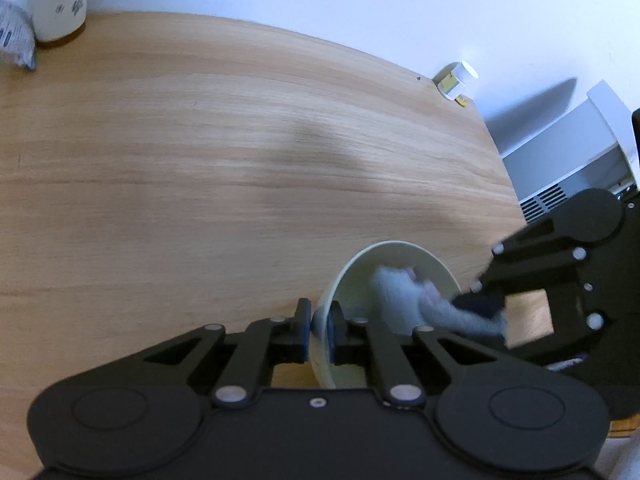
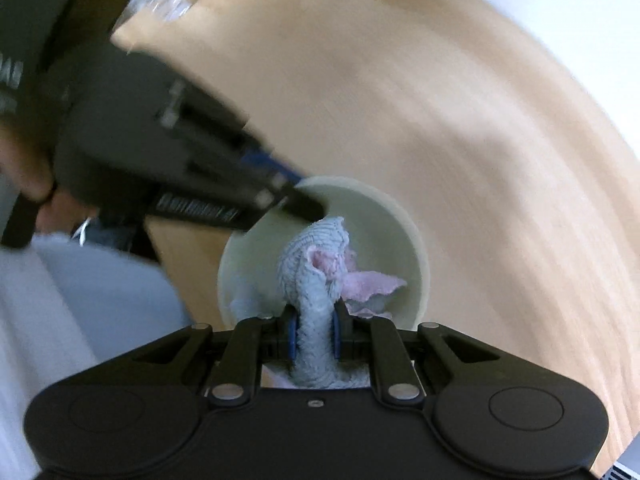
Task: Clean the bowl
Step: 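Wipe the bowl's inner wall with the cloth in the right tool while the left tool holds the bowl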
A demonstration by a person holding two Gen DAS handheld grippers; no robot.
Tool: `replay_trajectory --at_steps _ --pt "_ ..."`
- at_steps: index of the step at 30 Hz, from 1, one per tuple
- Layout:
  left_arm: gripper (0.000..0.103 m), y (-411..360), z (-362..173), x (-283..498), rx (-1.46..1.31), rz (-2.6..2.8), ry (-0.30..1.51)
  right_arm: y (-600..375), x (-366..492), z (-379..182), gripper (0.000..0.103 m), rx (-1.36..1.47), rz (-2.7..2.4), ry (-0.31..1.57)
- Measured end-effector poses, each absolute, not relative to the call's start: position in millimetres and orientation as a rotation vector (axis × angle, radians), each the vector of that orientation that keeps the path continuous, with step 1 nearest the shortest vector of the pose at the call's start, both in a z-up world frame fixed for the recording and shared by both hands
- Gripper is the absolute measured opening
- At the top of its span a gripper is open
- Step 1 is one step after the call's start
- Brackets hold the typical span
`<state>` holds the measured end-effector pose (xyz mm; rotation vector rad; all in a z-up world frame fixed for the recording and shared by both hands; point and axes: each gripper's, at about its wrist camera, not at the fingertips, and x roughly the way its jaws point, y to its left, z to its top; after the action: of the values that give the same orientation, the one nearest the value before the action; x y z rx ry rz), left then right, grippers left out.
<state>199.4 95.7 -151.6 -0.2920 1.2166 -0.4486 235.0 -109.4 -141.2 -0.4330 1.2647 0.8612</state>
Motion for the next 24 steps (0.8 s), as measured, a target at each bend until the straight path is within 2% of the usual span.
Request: replay_trajectory --at_steps 4,10,19,24 --pt "0.008 95 -151 199 -0.291 -0.445 1.215 -96 229 -158 0.017 -0.503 0.843 1.184" --pt "0.008 87 -149 201 -0.256 -0.418 1.187 -87 228 -175 0.018 -0.564 0.900 1.243" --pt "0.009 62 -147 207 -0.150 -0.437 1.163 -85 245 -173 0.020 -0.546 0.980 1.480" --pt "0.009 53 -145 207 -0.097 -0.437 1.159 -98 253 -162 0.020 -0.435 1.011 1.531"
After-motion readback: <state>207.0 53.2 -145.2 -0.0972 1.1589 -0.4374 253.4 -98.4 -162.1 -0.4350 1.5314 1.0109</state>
